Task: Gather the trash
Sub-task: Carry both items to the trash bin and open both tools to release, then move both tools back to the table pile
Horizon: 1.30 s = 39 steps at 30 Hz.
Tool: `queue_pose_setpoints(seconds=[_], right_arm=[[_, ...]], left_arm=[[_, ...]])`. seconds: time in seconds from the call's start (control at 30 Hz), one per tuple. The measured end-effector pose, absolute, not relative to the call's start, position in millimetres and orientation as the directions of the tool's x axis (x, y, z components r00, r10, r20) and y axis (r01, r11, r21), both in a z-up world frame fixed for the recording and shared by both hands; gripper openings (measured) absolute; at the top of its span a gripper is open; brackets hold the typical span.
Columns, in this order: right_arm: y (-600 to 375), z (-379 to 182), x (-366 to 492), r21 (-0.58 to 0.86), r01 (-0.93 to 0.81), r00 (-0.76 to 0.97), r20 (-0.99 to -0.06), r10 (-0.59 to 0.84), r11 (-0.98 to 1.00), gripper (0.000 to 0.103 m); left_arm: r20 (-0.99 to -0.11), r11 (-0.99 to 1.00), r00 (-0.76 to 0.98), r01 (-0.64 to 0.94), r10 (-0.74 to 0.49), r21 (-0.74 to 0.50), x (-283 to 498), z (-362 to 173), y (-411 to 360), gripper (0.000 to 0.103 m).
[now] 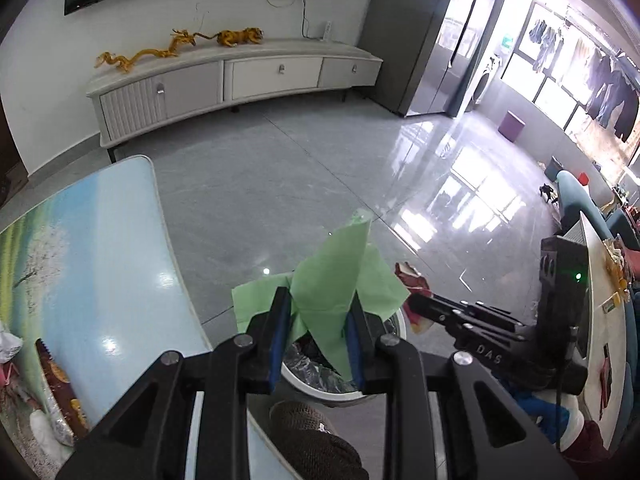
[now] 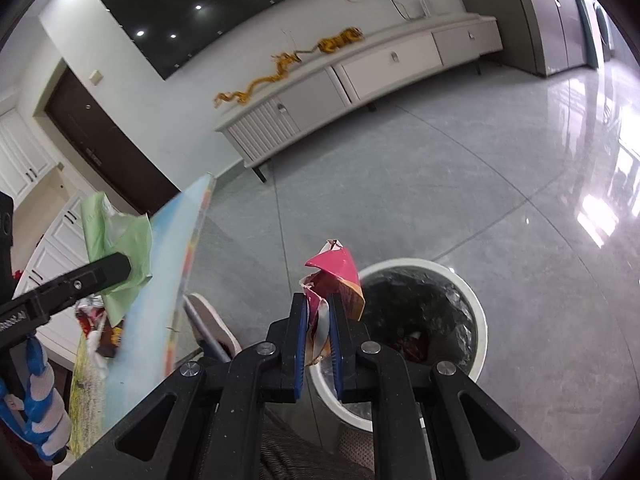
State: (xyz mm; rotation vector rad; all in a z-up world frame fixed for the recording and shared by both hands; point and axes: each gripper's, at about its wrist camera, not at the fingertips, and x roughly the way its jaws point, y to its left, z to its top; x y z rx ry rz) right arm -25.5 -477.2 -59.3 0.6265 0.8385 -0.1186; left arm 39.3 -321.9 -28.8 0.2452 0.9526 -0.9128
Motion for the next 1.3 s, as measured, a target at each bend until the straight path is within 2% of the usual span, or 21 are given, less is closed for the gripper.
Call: queue_pose_setpoints(seconds=[0.13,0.23,0.27,0.37,0.4,0.73,1.3], right_arm=[[-490.7,-91.4,-20.7,0.464,0.373,0.623,-0.767,0.153,0.804,0.014],[-496.5,-109.5,-17.2,0.452,0.394,0.587,-0.794,0.159,0.801,0.019],[-500.9,-115.5,-19.2,0.452,0.401,0.581,-0.798,0.161,0.797,0.024],[-505.5,-126.0,-21.1,0.457,0.424,0.57,-0.806,0.162,0.782,0.037],[-506.5,-127.4,-21.0,0.457,0.43,0.567,-0.808,0.162,0.778,0.038],[-518.1,-127.1,-35.3,0.466,0.474,0.567,-0.811,0.146,0.747,0.04],[-532.6,-94.1,-85.2,0.493,0.538,0.629,-0.775,0.064,0.684,0.041]], left_arm=[[-0.811,0.615,0.213,0.759,-0.545,-0.214,45.3,-49.0,-347.0,0.026],[-0.824,0.613,0.184,0.756,-0.536,-0.23,48.8,-59.8,-362.0,0.028],[-0.826,0.613,0.179,0.755,-0.534,-0.233,49.5,-62.1,-364.6,0.029],[-0.83,0.613,0.161,0.75,-0.534,-0.249,52.3,-66.7,-374.3,0.041],[-0.831,0.615,0.159,0.747,-0.534,-0.252,53.0,-67.5,-375.3,0.048],[-0.834,0.617,0.147,0.741,-0.532,-0.263,51.7,-70.1,-384.3,0.05],[-0.791,0.573,0.221,0.797,-0.571,-0.191,1.0,-46.3,-352.1,0.05]])
